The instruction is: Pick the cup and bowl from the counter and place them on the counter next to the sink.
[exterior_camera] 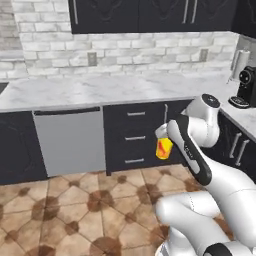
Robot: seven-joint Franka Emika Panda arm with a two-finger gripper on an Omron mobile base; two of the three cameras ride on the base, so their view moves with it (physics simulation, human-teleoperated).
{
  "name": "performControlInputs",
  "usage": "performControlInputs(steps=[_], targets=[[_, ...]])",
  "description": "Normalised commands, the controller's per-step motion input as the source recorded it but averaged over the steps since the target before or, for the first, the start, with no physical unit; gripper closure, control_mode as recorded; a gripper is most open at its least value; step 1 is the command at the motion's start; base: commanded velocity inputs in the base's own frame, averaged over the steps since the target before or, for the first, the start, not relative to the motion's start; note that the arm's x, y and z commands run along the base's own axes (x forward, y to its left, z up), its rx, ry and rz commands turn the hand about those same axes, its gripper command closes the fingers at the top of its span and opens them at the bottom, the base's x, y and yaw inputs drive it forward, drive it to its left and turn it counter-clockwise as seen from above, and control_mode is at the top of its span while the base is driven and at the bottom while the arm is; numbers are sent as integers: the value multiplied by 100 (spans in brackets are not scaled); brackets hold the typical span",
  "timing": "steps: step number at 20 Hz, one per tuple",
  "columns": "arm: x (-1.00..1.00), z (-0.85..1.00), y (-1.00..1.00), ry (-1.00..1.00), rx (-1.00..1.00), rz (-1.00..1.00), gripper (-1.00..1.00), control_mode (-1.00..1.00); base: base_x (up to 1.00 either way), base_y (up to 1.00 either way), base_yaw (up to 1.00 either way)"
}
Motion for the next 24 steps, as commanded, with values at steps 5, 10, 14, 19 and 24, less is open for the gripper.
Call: performControlInputs(steps=[5,10,14,19,24], targets=[[0,0,0,0,0,0,100,100,0,34,41],[0,0,0,0,0,0,100,100,35,86,-2],[0,0,0,0,0,0,100,100,33,77,-8],[0,0,0,0,0,0,100,100,38,62,-4],[0,0,0,0,0,0,100,100,64,33,0]])
